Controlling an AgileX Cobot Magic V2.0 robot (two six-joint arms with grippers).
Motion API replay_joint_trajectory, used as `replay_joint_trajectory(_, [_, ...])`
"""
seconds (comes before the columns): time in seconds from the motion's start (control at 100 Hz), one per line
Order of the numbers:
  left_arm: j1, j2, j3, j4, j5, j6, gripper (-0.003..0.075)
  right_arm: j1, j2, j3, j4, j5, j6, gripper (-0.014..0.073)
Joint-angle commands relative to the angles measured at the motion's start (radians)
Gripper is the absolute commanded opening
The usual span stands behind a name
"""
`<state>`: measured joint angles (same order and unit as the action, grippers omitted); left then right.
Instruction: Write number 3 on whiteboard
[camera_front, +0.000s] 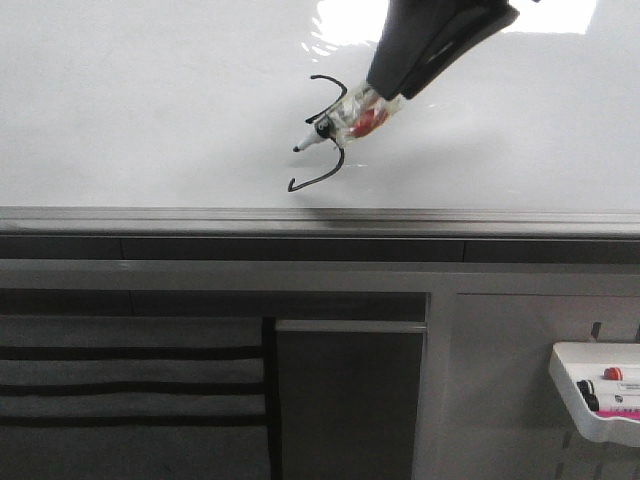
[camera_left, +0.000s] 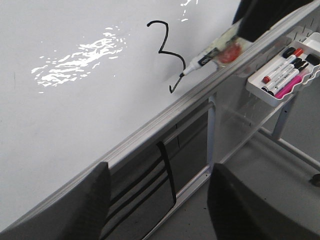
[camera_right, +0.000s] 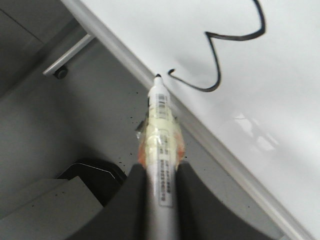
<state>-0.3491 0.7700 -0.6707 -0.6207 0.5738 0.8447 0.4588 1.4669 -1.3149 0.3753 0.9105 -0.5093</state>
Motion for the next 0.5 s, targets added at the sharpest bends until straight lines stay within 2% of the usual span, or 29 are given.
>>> replay_joint_trajectory(0.0, [0.003, -0.008, -0.027, -0.034, -0.057, -0.011, 0.0399, 0.024, -0.127, 0.026, 0.018, -0.007, -0.053, 0.0029])
replay_joint_trajectory(0.19, [0.003, -0.008, -0.027, -0.034, -0.057, -0.011, 0.0399, 0.042, -0.303, 0.146, 0.018, -0.009, -0.149, 0.0029])
replay_joint_trajectory(0.41, [0.003, -0.008, -0.01, -0.13, -0.084, -0.011, 0.0399, 0.042, -0.403, 0.176, 0.018, -0.012, -0.261, 0.0029])
replay_joint_trajectory(0.49, [0.003, -0.004, 0.001, -0.149, -0.086, -0.003, 0.0399, 0.042, -0.406, 0.176, 0.018, 0.002, -0.433, 0.0029])
